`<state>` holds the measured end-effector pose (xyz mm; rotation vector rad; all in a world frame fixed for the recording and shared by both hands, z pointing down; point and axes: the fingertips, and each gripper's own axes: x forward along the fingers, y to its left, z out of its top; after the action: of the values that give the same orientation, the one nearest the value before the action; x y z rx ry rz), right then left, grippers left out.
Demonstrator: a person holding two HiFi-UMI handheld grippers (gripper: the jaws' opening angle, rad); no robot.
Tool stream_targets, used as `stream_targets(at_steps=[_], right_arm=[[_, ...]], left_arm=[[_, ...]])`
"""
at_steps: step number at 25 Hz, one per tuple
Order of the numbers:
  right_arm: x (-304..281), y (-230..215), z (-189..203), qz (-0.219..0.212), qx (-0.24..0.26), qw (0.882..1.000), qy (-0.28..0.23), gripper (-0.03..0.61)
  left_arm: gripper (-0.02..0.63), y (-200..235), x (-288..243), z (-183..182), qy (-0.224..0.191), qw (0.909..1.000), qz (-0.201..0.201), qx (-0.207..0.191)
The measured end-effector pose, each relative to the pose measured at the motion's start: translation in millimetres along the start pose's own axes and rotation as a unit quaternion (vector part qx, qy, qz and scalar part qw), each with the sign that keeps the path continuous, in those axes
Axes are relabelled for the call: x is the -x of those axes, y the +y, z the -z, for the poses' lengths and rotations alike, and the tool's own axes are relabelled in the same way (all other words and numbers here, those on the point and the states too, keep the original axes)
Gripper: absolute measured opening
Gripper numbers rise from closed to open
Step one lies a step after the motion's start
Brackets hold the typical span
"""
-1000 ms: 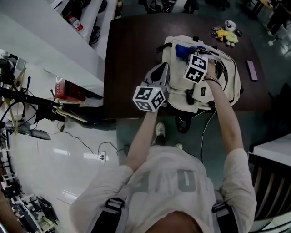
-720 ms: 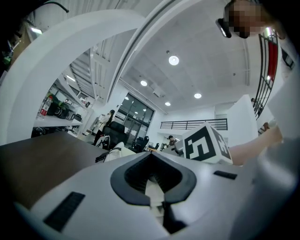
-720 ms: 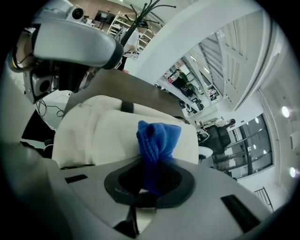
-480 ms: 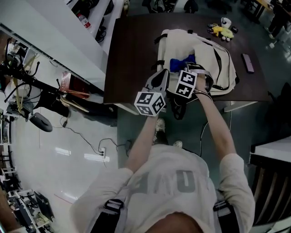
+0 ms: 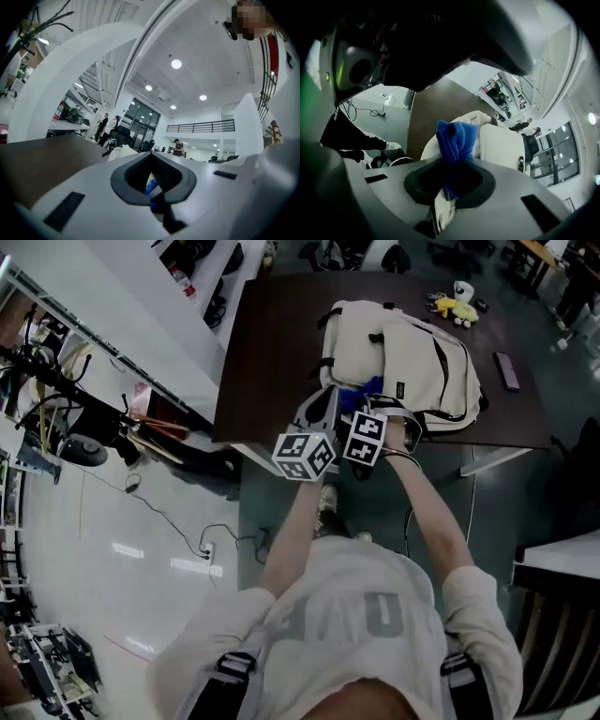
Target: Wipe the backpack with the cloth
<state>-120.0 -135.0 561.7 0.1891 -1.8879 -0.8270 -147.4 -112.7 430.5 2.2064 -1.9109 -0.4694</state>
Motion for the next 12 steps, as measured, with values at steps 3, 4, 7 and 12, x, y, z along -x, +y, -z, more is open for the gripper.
stream_targets(at_steps=[3, 4, 7, 12], right_arm=[[6.9, 4.9, -2.1, -0.009, -0.005, 1.0, -0.014, 0.041], [8.6, 7.9, -2.0, -0.008, -0.002, 1.0, -0.016, 0.041], [11.1, 13.4, -1.4, -0.002, 0.002, 1.0, -0.018, 0.041], [18.4, 17.0, -6.2, -0.019, -0.002, 0.999, -0.039, 0.041]], left_arm=[[0.002, -1.5, 7.0, -4.1, -0.008, 0.9999, -0.009, -0.004], [0.002, -2.7, 9.5, -4.6, -0.01, 0.9999, -0.011, -0.006], [0.002, -4.9, 16.1, -4.7, -0.013, 0.9998, -0.015, -0.01], [0.002, -3.2, 19.5, -3.2, -0.014, 0.9997, -0.021, -0.007]])
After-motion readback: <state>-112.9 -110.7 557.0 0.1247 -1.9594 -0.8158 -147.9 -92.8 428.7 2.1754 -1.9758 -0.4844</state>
